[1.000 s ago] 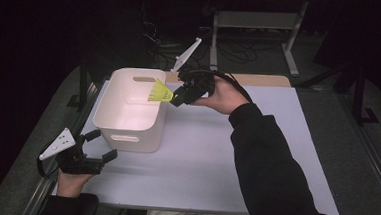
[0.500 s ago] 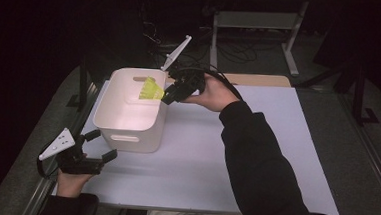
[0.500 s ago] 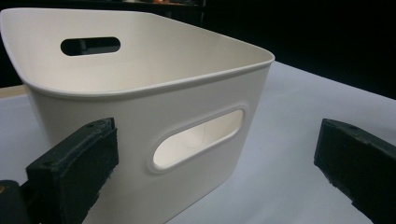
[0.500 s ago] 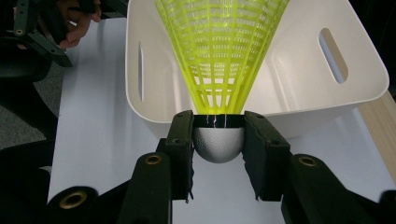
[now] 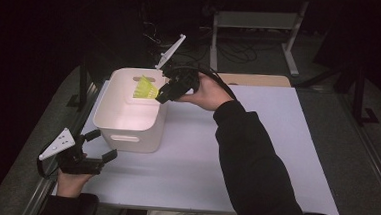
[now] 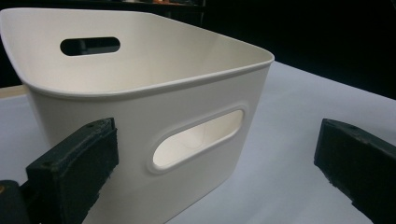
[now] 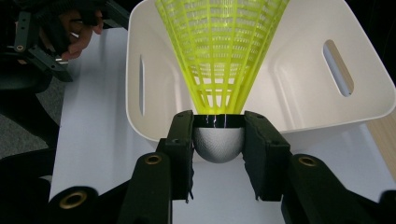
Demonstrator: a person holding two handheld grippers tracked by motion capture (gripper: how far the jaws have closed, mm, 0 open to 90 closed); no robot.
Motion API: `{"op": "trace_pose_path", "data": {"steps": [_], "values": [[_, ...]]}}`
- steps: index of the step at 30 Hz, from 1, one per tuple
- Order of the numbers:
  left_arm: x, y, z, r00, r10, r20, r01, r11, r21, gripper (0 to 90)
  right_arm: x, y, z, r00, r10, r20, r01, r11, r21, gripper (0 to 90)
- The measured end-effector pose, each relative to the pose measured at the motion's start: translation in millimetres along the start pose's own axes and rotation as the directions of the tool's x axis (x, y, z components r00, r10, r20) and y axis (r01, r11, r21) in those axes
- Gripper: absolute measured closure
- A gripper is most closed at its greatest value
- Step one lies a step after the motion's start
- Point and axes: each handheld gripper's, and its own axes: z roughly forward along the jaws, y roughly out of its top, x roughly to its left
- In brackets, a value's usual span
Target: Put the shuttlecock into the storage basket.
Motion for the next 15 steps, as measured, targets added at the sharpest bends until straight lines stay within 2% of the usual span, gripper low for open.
{"op": "trace_pose_path", "data": {"steps": [15], "values": [[0.0, 0.0, 0.1, 1.0000, 0.001, 0.002, -0.001, 1.0000, 0.000, 0.0, 0.4, 5.6, 20.0, 0.9996, -0.004, -0.028, 0.004, 1.000, 0.005, 63.1]]}}
